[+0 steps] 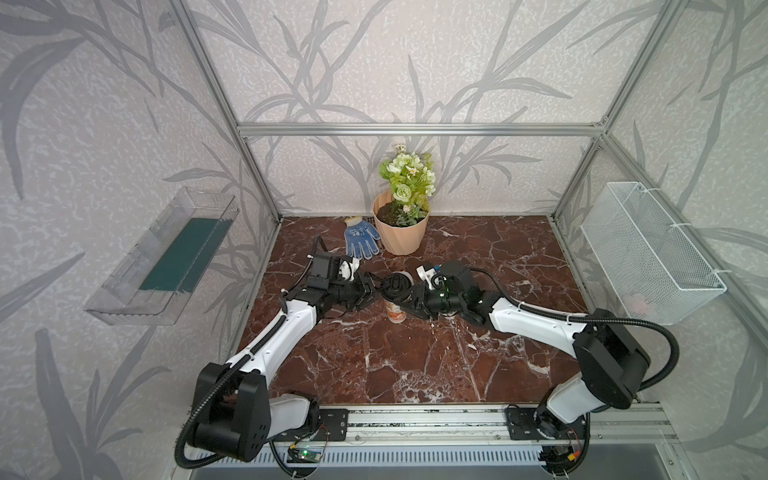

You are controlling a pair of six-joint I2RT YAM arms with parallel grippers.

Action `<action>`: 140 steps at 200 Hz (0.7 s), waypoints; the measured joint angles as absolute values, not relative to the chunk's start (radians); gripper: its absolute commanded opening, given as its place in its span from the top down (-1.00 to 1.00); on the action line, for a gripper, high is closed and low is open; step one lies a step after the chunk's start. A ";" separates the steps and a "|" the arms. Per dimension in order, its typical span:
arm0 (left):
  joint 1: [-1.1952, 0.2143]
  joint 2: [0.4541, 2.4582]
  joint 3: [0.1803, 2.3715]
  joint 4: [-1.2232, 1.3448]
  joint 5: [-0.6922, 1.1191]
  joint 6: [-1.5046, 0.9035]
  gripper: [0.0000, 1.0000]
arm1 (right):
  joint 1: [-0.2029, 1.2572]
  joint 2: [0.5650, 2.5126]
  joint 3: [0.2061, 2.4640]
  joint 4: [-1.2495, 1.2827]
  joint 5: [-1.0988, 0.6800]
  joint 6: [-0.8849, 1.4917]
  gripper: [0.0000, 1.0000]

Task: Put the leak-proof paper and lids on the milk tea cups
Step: Secure the cup lid on the cup.

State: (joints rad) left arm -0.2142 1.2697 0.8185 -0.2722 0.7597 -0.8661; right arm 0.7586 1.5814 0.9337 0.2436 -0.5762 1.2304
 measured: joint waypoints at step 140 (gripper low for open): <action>-0.214 1.271 0.818 -0.273 0.761 -0.865 -0.18 | 0.762 1.549 0.874 0.286 -0.496 1.245 0.35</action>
State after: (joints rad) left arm -0.2142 1.2705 0.8185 -0.2726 0.7609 -0.8650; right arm 0.7616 1.5494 0.8738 0.2863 -0.4965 1.2446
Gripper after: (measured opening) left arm 0.590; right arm 0.334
